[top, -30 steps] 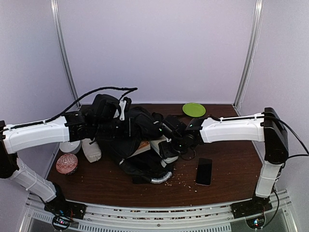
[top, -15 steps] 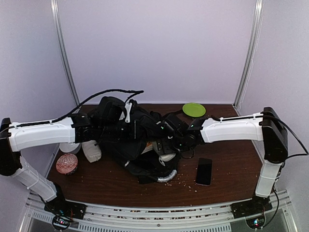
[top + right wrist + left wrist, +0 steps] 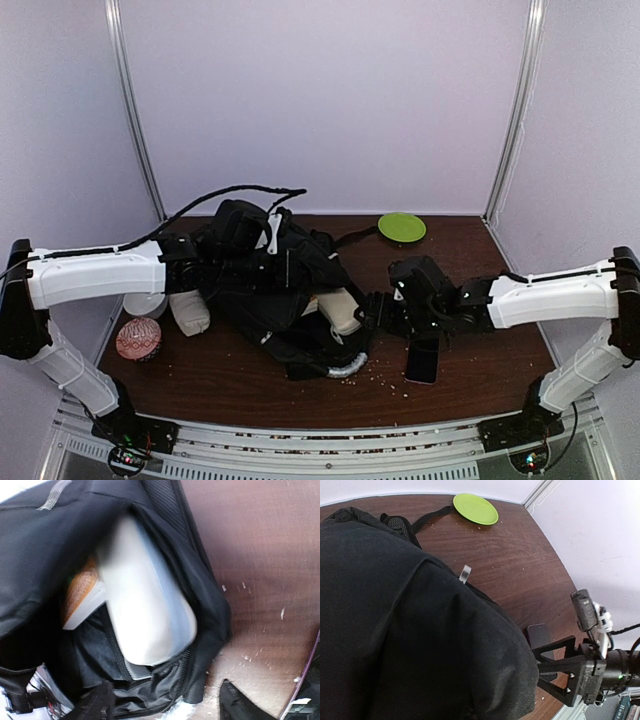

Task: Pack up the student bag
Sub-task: Place the stationery in the student bag.

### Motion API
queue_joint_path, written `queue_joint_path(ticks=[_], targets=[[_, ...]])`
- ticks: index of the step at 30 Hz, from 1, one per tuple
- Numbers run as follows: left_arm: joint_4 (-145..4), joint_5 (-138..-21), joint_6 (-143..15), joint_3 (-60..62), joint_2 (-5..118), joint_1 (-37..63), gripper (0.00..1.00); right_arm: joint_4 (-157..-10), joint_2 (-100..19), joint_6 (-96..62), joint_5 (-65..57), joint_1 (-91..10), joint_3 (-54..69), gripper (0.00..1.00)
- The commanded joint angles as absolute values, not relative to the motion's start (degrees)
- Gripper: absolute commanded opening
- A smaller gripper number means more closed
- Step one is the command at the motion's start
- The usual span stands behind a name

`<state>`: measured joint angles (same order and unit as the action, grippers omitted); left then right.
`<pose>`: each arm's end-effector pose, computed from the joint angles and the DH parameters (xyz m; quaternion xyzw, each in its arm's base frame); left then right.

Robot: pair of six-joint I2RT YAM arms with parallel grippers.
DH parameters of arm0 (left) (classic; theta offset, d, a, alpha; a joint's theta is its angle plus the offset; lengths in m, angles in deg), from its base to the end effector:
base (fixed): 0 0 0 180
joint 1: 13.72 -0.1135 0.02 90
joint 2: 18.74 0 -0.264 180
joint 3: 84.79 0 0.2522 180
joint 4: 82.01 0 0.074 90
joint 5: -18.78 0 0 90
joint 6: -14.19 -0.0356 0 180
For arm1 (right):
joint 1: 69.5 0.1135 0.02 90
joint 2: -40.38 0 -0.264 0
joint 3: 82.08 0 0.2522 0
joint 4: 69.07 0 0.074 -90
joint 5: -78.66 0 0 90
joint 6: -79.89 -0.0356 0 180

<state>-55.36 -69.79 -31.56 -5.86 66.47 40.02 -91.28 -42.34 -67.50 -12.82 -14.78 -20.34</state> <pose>0.2022 -0.2741 0.2894 0.0667 0.8759 -0.3533 0.3217 0.1751 0.2459 0.2101 0.0265 0.9173 0.3229 0.2316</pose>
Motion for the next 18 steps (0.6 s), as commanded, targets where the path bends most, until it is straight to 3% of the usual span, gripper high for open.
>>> queue_joint_path(ticks=[1, 11, 18], targets=[[-63.3, -72.1, -30.8, -3.4, 66.3, 40.8, 0.00, -77.8, -43.3, -78.6, -10.7, -15.1, -23.6, 0.64], [-63.2, -73.1, -30.7, -3.8, 65.2, 40.8, 0.00, -70.8, -52.0, -83.9, -6.8, -15.8, -22.5, 0.44], [-62.7, -73.3, -31.3, -3.7, 64.7, 40.8, 0.00, -72.2, -50.6, -85.4, -8.6, -15.9, -24.1, 0.55]])
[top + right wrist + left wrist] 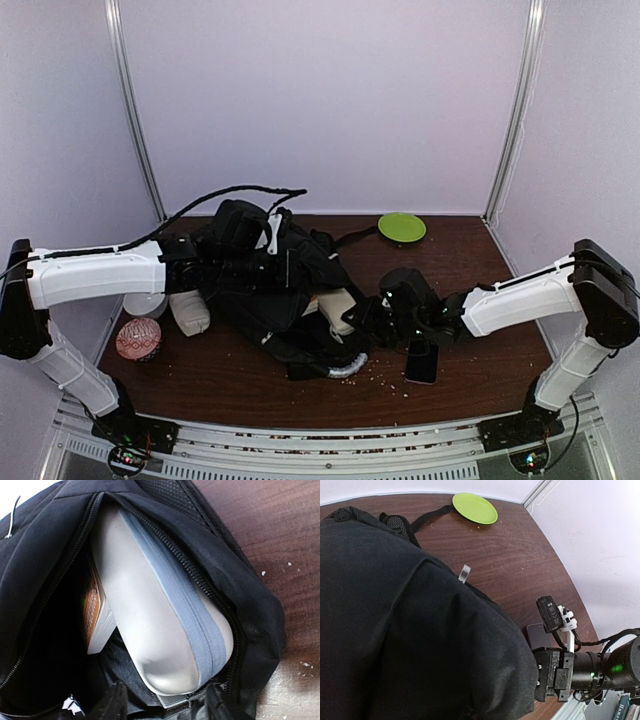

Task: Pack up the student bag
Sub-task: Place the stationery in the student bag.

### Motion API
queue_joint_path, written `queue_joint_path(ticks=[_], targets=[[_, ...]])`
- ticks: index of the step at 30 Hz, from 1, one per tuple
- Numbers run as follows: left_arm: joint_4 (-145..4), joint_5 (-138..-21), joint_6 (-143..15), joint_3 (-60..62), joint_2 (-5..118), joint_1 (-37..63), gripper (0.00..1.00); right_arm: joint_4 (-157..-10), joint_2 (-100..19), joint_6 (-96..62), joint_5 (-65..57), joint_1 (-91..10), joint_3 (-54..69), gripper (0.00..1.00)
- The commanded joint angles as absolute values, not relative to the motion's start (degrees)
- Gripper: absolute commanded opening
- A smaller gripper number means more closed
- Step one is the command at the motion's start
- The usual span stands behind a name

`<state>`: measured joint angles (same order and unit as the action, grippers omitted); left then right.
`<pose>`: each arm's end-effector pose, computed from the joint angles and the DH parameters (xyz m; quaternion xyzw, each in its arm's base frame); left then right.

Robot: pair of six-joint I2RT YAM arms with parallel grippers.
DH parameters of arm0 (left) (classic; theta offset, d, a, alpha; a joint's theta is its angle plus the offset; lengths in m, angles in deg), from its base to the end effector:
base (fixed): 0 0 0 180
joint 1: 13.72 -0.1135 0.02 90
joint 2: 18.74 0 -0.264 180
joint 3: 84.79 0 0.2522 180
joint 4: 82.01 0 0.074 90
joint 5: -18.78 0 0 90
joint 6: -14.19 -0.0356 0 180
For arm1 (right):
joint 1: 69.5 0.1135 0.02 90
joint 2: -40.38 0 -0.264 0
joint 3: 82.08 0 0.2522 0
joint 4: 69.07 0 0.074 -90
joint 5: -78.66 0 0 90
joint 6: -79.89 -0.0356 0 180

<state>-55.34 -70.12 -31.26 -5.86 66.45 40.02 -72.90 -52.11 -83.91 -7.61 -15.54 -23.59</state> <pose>0.2020 -0.2742 0.2895 0.0658 0.8760 -0.3558 0.3188 0.1906 0.2658 0.1690 0.1405 0.8867 0.4075 0.1672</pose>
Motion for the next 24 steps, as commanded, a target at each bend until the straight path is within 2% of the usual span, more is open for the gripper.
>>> queue_joint_path(ticks=[1, 4, 15, 24], targets=[[-62.7, -73.4, -31.3, -3.6, 64.8, 40.8, 0.00, -72.3, -50.5, -85.5, -8.6, -15.9, -24.3, 0.56], [-63.0, -74.3, -31.2, -3.5, 65.3, 40.9, 0.00, -71.9, -51.2, -85.7, -8.6, -16.0, -24.2, 0.55], [-62.5, -75.8, -32.5, -2.4, 65.8, 42.9, 0.00, -67.0, -58.4, -81.5, -6.7, -19.5, -17.6, 0.35], [-62.4, -80.6, -35.7, 0.6, 68.2, 43.3, 0.00, -63.3, -62.7, -80.1, -6.3, -20.8, -11.3, 0.30]])
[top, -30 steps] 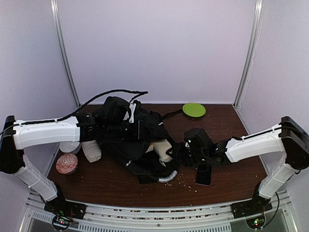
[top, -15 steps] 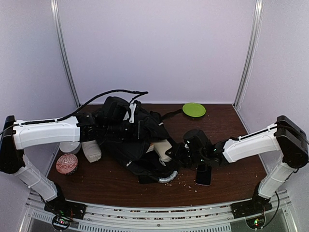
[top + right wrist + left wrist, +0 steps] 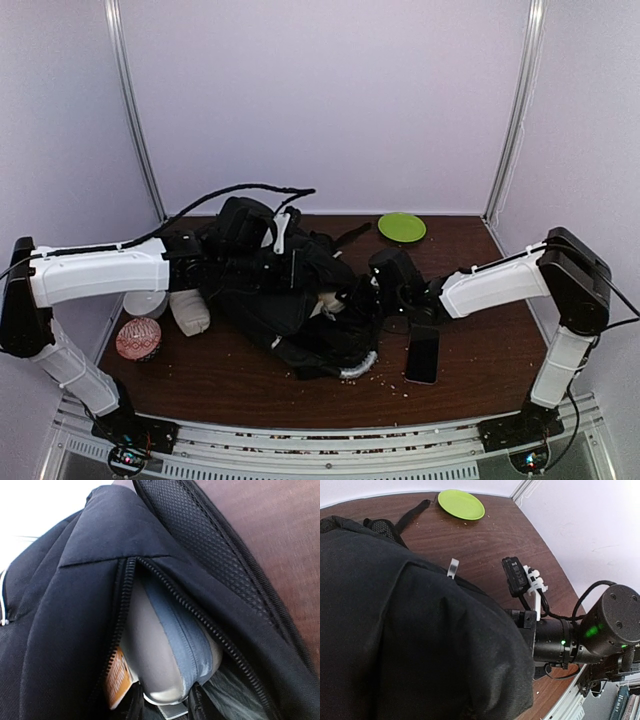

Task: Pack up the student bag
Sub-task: Place the stationery in the student bag.

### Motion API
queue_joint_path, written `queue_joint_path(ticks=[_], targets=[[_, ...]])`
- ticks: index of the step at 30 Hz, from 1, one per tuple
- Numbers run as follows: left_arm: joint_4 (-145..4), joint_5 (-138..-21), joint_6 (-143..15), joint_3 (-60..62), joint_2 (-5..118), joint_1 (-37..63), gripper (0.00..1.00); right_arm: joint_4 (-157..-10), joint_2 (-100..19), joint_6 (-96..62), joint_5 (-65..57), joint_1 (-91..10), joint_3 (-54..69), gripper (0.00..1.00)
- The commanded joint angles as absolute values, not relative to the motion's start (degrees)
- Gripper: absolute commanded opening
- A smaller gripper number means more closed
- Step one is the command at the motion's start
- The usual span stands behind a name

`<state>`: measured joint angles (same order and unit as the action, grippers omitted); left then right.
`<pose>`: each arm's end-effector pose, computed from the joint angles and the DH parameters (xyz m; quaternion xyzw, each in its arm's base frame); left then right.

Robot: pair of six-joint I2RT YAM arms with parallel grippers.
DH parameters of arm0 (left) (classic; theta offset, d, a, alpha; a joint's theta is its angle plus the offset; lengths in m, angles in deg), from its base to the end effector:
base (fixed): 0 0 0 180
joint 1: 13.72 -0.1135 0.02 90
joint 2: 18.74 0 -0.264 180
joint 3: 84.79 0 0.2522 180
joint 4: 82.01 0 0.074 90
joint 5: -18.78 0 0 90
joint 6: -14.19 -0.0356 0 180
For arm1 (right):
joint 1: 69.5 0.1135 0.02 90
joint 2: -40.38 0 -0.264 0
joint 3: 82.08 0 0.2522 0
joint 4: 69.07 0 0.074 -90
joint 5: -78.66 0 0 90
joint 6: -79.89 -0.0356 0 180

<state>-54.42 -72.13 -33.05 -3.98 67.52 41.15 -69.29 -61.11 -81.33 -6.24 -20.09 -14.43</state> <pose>0.1985 -0.2831 0.2932 0.0965 0.8737 -0.3635 0.3087 0.2401 0.2851 0.1705 0.1464 0.8703 0.4265 0.1979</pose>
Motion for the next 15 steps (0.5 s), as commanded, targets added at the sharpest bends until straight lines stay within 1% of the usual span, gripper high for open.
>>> queue_joint_path(ticks=[1, 7, 15], targets=[[-62.4, -81.1, -36.0, 1.1, 68.6, 43.4, 0.00, -62.3, -63.3, -80.2, -6.3, -20.9, -11.0, 0.30], [-63.1, -84.4, -36.7, 2.5, 70.0, 43.7, 0.00, -53.6, -67.0, -82.8, -8.5, -21.6, -10.6, 0.31], [-63.2, -86.1, -38.2, 2.4, 70.4, 43.7, 0.00, -30.8, -70.2, -87.0, -13.1, -21.6, -15.0, 0.33]])
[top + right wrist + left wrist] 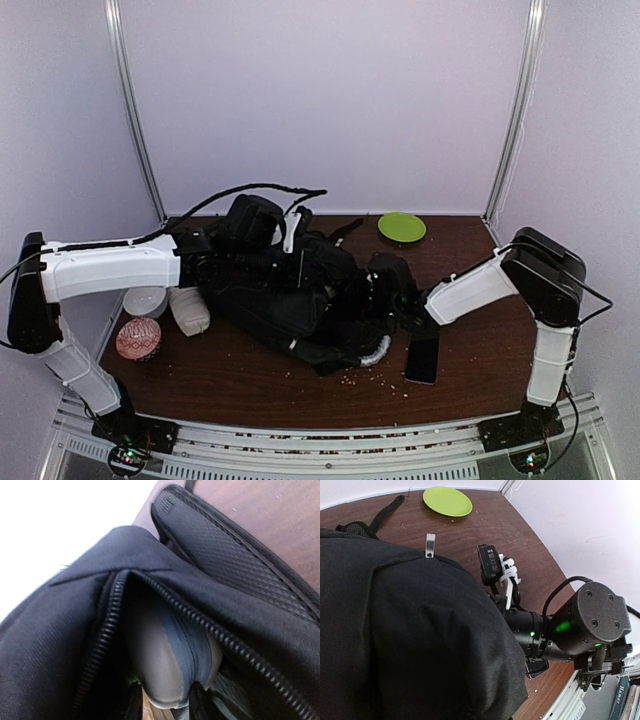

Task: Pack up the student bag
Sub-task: Place the stationery in the student bag.

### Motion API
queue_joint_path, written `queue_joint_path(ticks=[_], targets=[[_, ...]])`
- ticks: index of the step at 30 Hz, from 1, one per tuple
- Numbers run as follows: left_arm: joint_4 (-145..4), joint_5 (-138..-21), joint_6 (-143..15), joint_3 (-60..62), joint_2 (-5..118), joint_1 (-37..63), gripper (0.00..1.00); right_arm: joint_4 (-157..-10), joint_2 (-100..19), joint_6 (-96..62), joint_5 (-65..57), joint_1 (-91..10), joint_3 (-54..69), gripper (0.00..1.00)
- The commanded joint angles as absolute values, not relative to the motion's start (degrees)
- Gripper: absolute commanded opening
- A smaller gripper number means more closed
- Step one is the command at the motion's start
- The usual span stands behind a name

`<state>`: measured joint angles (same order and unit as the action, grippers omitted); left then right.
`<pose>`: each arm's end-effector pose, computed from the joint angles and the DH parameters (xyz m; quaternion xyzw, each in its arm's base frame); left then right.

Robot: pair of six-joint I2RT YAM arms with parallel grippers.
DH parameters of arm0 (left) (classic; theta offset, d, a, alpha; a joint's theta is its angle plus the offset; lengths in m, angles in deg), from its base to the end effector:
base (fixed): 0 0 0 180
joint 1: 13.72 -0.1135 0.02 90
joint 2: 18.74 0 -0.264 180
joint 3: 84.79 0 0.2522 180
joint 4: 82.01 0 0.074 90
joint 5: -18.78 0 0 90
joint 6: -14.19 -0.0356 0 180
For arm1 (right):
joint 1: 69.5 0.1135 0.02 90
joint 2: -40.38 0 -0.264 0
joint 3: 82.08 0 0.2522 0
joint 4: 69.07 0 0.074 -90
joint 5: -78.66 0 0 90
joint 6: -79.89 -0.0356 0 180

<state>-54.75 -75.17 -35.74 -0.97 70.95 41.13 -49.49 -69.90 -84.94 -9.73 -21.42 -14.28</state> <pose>0.2059 -0.2967 0.2918 0.1293 0.8694 -0.3711 0.2994 0.2655 0.2971 0.1482 0.1852 0.8125 0.4910 0.2538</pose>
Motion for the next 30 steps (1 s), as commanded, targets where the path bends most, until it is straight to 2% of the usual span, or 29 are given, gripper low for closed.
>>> queue_joint_path(ticks=[1, 5, 10, 19, 24, 30], targets=[[-63.0, -86.2, -38.5, 2.5, 70.5, 43.7, 0.00, -30.1, -70.1, -86.7, -13.5, -21.6, -14.9, 0.34], [-61.7, -86.2, -40.0, 3.3, 71.0, 43.7, 0.00, -42.8, -71.1, -84.2, -10.9, -21.8, -9.4, 0.39], [-59.8, -83.4, -40.4, 3.0, 71.0, 43.6, 0.00, -53.4, -71.6, -82.1, -5.4, -21.8, -7.6, 0.56], [-57.8, -77.7, -40.3, 2.4, 69.7, 43.6, 0.00, -71.6, -56.8, -69.6, -2.3, -20.8, -11.5, 0.75], [-56.5, -75.8, -40.9, 3.1, 69.1, 43.6, 0.00, -84.6, -47.5, -61.1, -2.3, -19.8, -12.9, 0.78], [-55.2, -74.0, -41.5, 3.6, 69.6, 43.6, 0.00, -92.9, -35.7, -51.7, -9.7, -19.6, -21.0, 0.78]])
